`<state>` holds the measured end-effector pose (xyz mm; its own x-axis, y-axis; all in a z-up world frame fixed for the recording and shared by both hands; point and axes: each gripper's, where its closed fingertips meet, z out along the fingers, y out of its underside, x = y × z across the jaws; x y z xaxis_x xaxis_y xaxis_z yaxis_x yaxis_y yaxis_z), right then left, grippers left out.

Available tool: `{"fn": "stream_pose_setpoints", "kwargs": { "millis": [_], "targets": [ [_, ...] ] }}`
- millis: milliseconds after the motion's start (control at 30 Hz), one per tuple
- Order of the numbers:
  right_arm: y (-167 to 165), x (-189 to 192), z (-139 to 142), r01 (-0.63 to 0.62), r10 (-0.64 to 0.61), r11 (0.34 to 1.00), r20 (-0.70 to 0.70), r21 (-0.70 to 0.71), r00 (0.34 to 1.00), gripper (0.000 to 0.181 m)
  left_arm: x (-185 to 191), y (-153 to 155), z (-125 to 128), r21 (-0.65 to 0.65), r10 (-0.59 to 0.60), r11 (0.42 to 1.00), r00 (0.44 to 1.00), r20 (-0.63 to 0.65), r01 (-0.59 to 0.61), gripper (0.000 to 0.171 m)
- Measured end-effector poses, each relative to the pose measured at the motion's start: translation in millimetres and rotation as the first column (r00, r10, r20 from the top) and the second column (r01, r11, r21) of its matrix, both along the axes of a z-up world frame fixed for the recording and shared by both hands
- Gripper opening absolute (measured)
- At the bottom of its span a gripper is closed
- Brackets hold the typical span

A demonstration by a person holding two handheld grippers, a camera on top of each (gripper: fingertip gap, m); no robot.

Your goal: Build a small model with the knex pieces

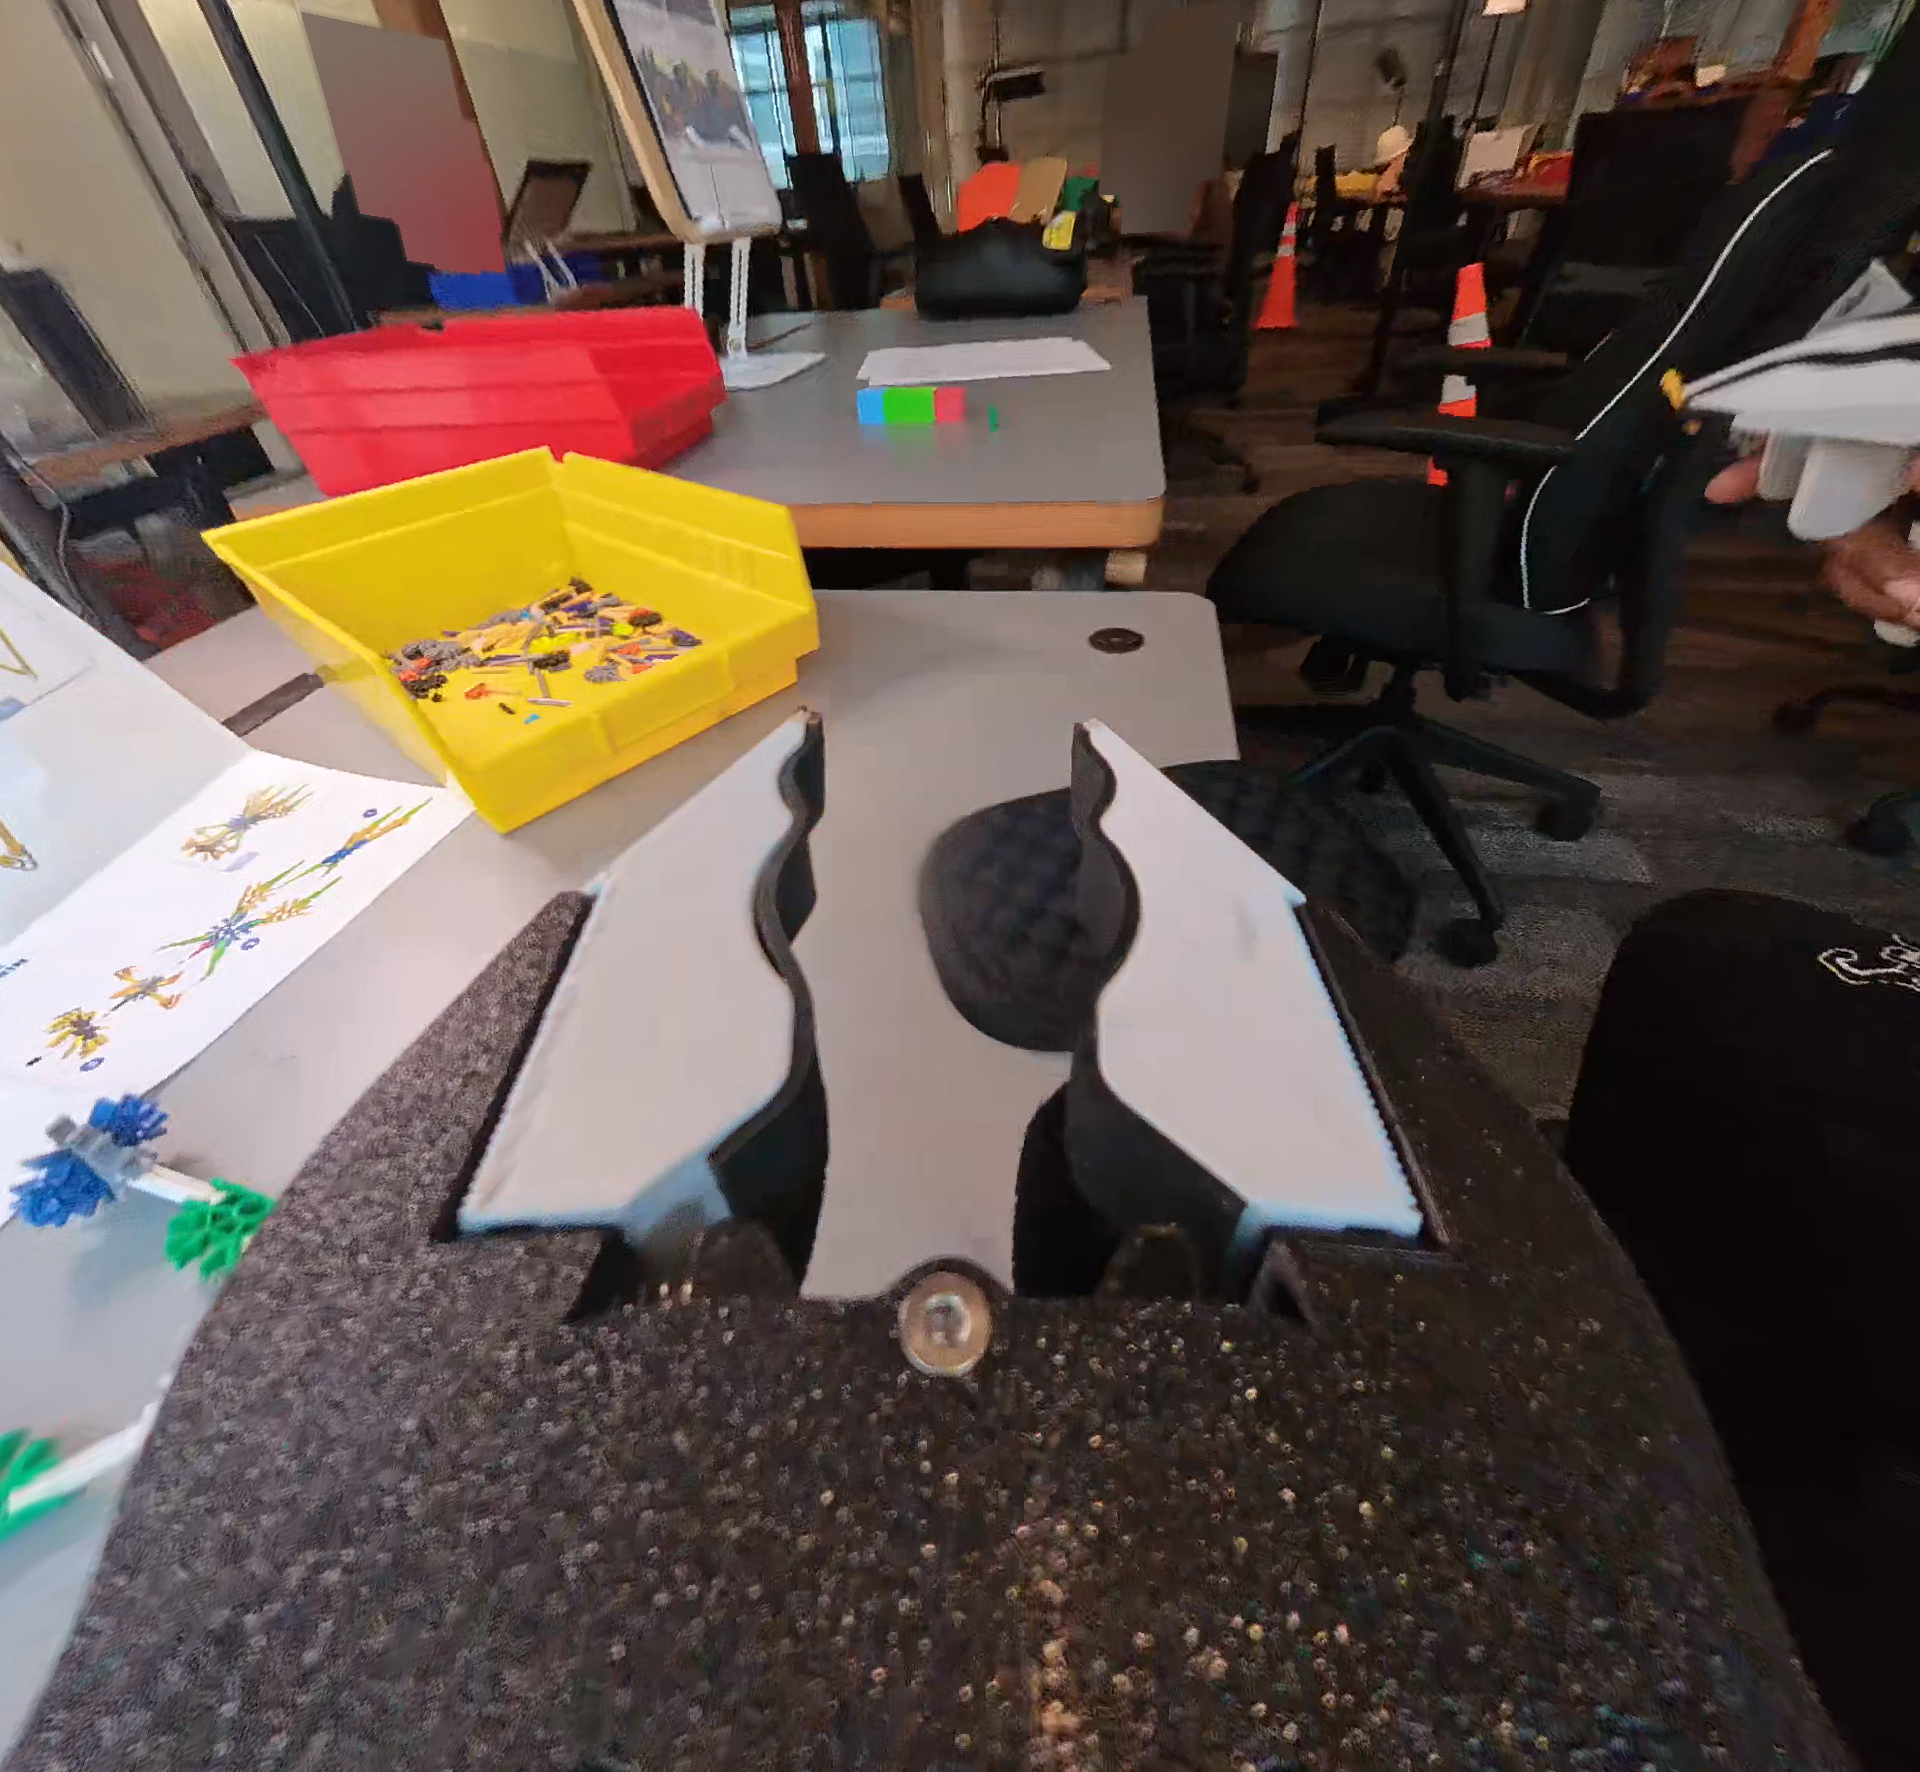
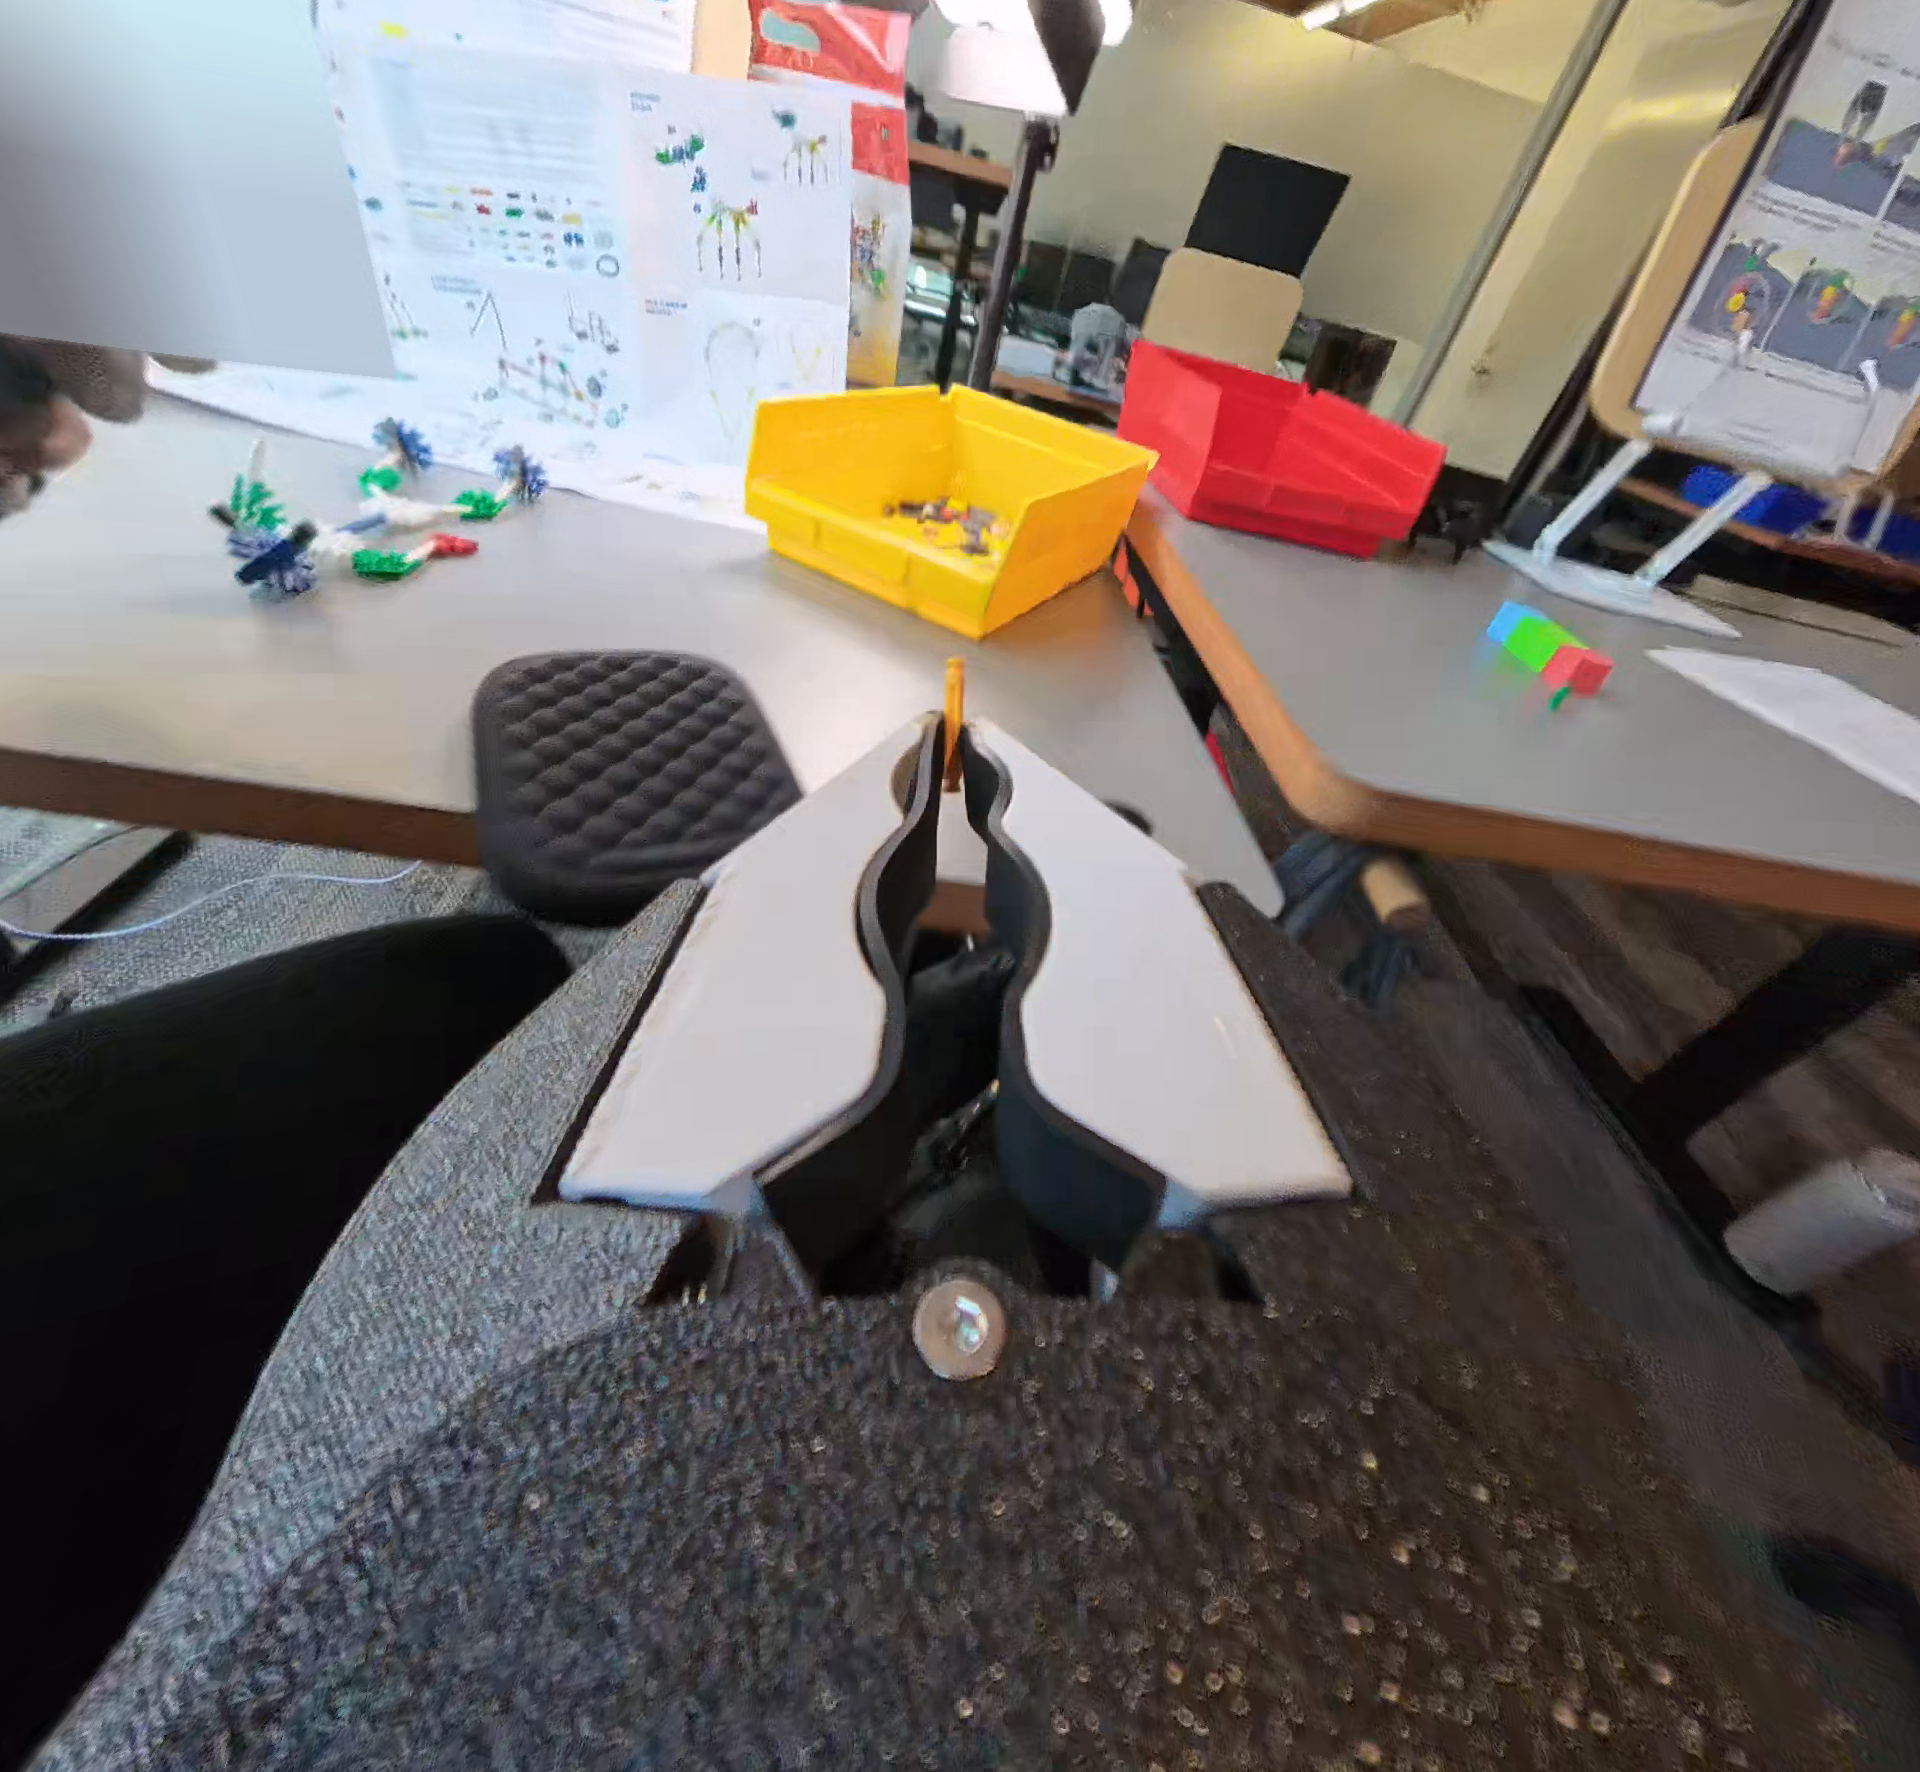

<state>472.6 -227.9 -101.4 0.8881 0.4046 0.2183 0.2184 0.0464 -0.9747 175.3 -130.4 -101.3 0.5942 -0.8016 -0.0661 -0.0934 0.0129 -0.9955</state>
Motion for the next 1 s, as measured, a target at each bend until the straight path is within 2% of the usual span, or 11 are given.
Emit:
{"fn": "stream_pose_setpoints", "kwargs": {
  "millis": [33, 67, 133, 200, 267, 367, 500, 633, 700, 833, 1000],
  "targets": [
    [-22.7, -11.9, -6.3, 0.036, -0.036, 0.999, -0.026, -0.016, 0.999, 0.002, -9.2, -24.5, 3.4, 0.010, 0.013, 1.000, 0.999, 0.036, -0.014, 0.044],
    [-42.8, -24.4, -7.2, 0.057, -0.061, 0.997, -0.086, -0.052, 0.994, 0.002, -18.2, -49.1, 5.5, -0.042, 0.028, 0.999, 0.997, 0.079, -0.025, 0.043],
    [-78.5, -52.1, 2.3, 0.025, -0.047, 0.992, -0.183, -0.121, 0.982, 0.003, -30.8, -105.8, 9.5, -0.157, -0.017, 0.987, 0.989, 0.147, 0.040, 0.046],
    [-105.8, -76.2, 10.2, -0.022, 0.009, 0.994, -0.120, -0.111, 0.993, 0.002, -49.8, -153.7, 3.0, -0.132, -0.040, 0.990, 0.993, 0.108, 0.054, 0.047],
    [-121.0, -84.4, 8.4, 0.010, -0.011, 0.997, -0.013, -0.075, 1.000, 0.002, -75.9, -182.2, -15.1, -0.059, 0.022, 0.998, 1.000, 0.022, -0.021, 0.049],
    [-149.7, -102.5, 15.2, -0.014, 0.003, 0.998, -0.158, -0.065, 0.987, 0.002, -112.7, -208.4, -24.4, -0.069, 0.155, 0.986, 0.986, 0.057, -0.151, 0.050],
    [-179.9, -98.7, 9.5, -0.003, 0.000, 1.000, -0.139, -0.020, 0.990, 0.002, -139.5, -227.3, -15.4, -0.060, 0.284, 0.958, 0.956, 0.077, -0.280, 0.052],
    [-195.7, -75.6, -0.2, -0.030, 0.025, 0.999, -0.146, -0.037, 0.989, 0.003, -124.7, -247.5, 4.9, -0.083, 0.301, 0.953, 0.938, 0.170, -0.291, 0.057],
    [-197.6, -63.2, -1.5, -0.052, 0.046, 0.998, -0.143, -0.038, 0.989, 0.003, -113.8, -254.7, 10.3, -0.072, 0.321, 0.947, 0.933, 0.162, -0.314, 0.058],
    [-172.3, -55.5, -15.8, -0.091, 0.082, 0.994, -0.133, -0.062, 0.988, 0.003, -102.9, -252.8, 8.6, -0.040, 0.384, 0.923, 0.918, 0.099, -0.382, 0.064],
    [-109.0, -115.3, -28.9, -0.232, 0.225, 0.968, -0.073, -0.099, 0.972, 0.003, -125.0, -225.7, -14.2, -0.070, 0.478, 0.878, 0.871, 0.114, -0.473, 0.066]
  ]
}}
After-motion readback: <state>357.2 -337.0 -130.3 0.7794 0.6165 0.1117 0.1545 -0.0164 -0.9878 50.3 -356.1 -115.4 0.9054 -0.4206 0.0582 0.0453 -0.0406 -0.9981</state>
